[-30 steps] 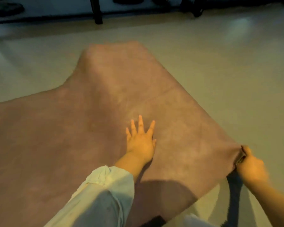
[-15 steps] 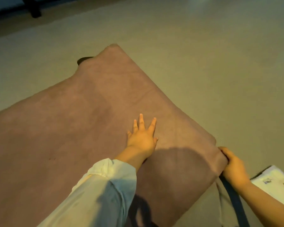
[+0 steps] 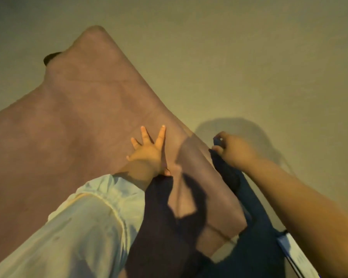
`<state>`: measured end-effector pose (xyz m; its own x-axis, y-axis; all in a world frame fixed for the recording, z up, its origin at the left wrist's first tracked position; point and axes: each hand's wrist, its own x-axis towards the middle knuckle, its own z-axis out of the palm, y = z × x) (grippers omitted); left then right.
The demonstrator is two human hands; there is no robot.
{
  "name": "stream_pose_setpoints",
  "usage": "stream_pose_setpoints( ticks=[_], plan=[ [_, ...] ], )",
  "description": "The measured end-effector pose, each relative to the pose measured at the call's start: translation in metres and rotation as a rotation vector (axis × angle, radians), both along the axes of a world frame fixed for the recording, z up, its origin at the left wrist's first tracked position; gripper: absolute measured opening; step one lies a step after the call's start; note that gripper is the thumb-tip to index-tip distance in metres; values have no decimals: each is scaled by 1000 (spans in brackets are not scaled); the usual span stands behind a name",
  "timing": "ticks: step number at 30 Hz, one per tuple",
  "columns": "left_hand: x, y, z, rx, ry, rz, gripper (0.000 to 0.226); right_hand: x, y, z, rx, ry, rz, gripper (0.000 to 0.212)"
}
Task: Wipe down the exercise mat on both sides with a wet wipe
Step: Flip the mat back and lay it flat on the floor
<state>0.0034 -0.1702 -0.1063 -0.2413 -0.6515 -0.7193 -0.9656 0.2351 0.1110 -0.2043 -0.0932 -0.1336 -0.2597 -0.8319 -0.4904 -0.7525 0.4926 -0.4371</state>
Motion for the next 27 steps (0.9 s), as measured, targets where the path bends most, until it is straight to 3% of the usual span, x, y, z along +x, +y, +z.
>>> stream_pose_setpoints(
  ticks=[8,15,19,23,27],
  plan=[
    [-7,-16,-2,86,16,37,123,3,-36,-13,263,-139,156,43],
    [-23,-22,-28,106,-3,195,84,9,-45,-2,363,-86,191,43],
    [-26,-21,-30,58,26,199,90,19,-34,22,387,25,171,43],
    [-22,-18,-22,47,59,206,77,26,-13,76,470,91,234,40],
    [-18,-21,-11,129,79,161,99,22,-7,110,497,144,311,35]
  ],
)
